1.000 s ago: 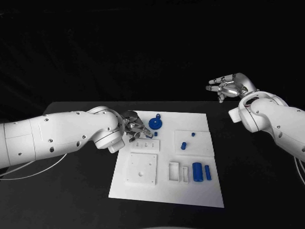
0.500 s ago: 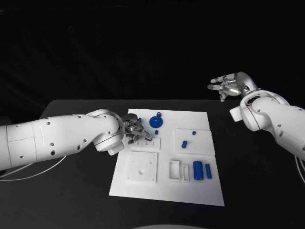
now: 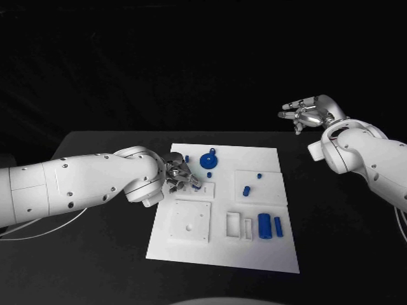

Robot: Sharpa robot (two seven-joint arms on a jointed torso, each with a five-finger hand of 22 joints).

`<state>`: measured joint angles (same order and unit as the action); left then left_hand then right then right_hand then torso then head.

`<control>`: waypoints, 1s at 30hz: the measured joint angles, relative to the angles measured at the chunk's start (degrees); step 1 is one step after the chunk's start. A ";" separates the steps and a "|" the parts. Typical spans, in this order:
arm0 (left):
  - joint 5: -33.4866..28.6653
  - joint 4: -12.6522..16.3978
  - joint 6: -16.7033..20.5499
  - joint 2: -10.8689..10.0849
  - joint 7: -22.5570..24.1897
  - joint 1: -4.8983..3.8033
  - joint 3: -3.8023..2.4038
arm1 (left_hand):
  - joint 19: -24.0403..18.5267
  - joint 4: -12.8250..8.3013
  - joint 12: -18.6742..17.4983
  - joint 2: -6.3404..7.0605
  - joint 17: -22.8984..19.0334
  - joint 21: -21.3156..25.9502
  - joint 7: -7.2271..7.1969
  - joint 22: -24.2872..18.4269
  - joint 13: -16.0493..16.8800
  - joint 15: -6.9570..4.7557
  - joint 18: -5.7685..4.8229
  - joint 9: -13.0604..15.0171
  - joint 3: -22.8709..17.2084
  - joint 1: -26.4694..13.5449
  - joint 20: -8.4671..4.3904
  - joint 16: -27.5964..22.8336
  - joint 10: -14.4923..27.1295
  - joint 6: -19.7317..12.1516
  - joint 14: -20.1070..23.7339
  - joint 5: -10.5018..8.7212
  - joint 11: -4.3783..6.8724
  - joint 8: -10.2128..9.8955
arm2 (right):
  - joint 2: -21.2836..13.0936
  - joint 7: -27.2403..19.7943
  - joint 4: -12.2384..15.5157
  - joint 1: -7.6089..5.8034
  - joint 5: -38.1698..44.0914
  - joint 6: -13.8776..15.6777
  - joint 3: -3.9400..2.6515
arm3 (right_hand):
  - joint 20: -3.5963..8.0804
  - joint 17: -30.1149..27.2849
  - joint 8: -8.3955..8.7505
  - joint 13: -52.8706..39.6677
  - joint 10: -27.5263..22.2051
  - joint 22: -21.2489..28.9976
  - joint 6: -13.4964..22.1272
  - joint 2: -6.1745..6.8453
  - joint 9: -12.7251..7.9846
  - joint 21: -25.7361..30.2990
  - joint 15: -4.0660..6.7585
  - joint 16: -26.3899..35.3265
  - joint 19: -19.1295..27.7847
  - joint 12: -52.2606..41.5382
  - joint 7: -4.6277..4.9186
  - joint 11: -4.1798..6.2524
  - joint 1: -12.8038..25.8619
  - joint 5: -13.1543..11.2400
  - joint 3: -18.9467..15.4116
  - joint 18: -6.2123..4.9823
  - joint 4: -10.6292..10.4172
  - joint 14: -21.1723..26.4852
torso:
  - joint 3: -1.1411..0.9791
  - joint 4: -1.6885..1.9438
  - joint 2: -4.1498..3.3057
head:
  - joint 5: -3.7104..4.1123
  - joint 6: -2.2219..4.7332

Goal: Assemble the parts on the task board

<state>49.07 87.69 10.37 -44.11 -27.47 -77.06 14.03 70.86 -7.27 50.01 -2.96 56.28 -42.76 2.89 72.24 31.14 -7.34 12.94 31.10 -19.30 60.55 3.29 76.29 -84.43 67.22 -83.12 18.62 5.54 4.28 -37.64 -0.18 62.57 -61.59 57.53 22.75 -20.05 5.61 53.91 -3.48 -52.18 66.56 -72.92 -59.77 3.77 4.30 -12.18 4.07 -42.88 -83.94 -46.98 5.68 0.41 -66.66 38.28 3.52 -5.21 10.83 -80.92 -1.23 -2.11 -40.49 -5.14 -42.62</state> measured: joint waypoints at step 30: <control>3.11 0.37 -1.61 -0.32 -0.23 0.08 -0.06 | 0.00 0.42 0.85 -0.22 -0.34 0.56 0.00 0.41 0.60 0.00 0.89 0.04 0.59 0.38 0.82 0.22 -0.10 0.00 0.00 -0.72 -0.13 0.45 | 0.09 0.01 -0.19 0.00 -0.03 -0.27 0.00 | 0.00 0.01 0.00 0.05 0.01 0.00 0.09 0.30 0.00 0.00 0.00 0.00 0.00 0.00 -0.10 -0.01 0.30 0.33 0.47 0.03 -0.01 0.00 | -0.12 -0.10 0.02 | -0.21 -0.29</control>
<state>52.18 88.06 8.76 -44.43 -27.71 -76.97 13.97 70.86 -6.85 50.86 -3.18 55.94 -42.20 2.90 72.65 31.74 -7.34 13.84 31.14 -18.71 60.92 4.10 76.51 -84.53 67.23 -83.12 17.90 5.40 4.73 -37.55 -0.16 62.38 -61.59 57.50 22.48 -20.05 5.61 53.92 -3.48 -52.13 66.57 -72.93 -59.69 4.08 4.30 -12.18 4.07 -42.89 -83.94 -46.99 5.58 0.40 -66.36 38.61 3.98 -5.18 10.83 -80.92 -1.35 -2.21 -40.47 -5.35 -42.91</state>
